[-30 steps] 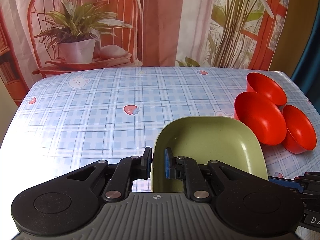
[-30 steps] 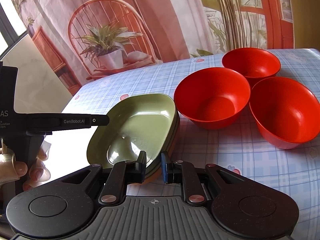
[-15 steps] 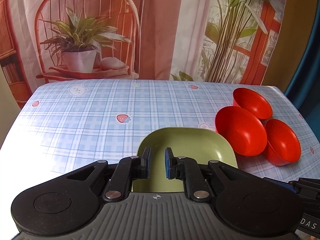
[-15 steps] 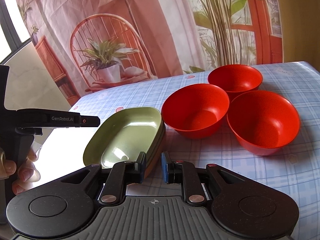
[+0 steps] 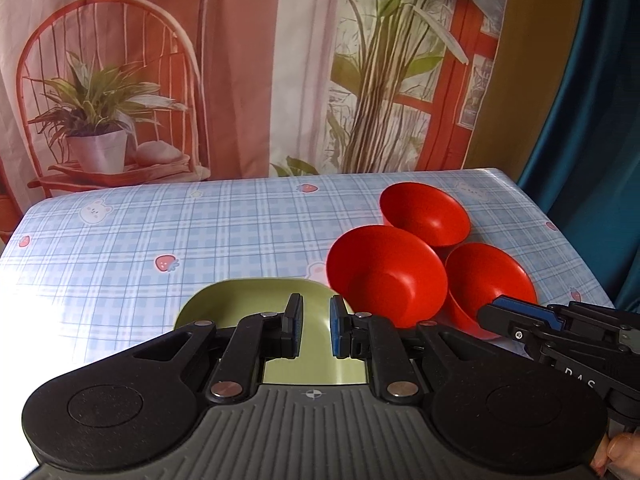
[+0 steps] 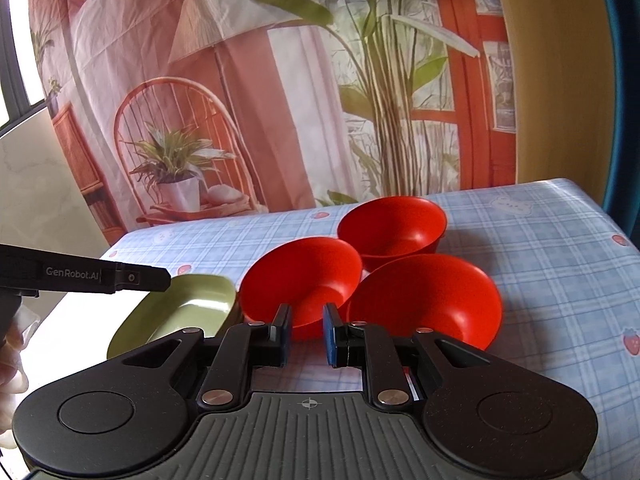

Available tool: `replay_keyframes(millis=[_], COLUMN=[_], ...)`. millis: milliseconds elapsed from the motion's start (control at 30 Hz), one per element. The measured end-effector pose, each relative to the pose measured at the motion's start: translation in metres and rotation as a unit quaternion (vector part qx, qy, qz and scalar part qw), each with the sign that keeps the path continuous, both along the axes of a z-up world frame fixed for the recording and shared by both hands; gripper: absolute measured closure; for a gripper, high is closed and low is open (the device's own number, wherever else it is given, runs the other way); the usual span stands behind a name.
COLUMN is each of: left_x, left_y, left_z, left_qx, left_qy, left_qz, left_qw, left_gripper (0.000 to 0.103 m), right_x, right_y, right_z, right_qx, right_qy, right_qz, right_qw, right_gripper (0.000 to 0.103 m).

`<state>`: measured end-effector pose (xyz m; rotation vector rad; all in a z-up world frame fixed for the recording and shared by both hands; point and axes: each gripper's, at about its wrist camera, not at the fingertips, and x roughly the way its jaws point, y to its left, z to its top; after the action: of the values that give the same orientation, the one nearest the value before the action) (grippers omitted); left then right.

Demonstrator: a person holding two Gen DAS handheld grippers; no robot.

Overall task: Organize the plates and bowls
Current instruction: 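Move the left tool to a red bowl and grasp its rim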

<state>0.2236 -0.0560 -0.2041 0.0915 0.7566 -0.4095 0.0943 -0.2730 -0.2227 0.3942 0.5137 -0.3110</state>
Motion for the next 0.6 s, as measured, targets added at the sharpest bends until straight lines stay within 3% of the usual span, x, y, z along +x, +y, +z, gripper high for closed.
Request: replay_keyframes(millis=[367,600], left_x=[0.038,0.086], left_y=[-0.062,-0.097], left_z=[0.015,0.011], left_qx=[-0.013,-0.018], left_qy=[-0.002,0.011], left_qz=[-0.027,-0.019], left_qw=[0.9996,0.9996], left_gripper=[0.088,0.088], right_x=[0.005,0.024], right_y=[-0.087,-0.136], right_z=[0.021,0.011], right_qx=[-0.032,-0.015], right_qy=[-0.003,0.007], right_qz=[-0.032,-0.045], right_qw=[0.999,0.999], right_gripper=[0.086,0.086])
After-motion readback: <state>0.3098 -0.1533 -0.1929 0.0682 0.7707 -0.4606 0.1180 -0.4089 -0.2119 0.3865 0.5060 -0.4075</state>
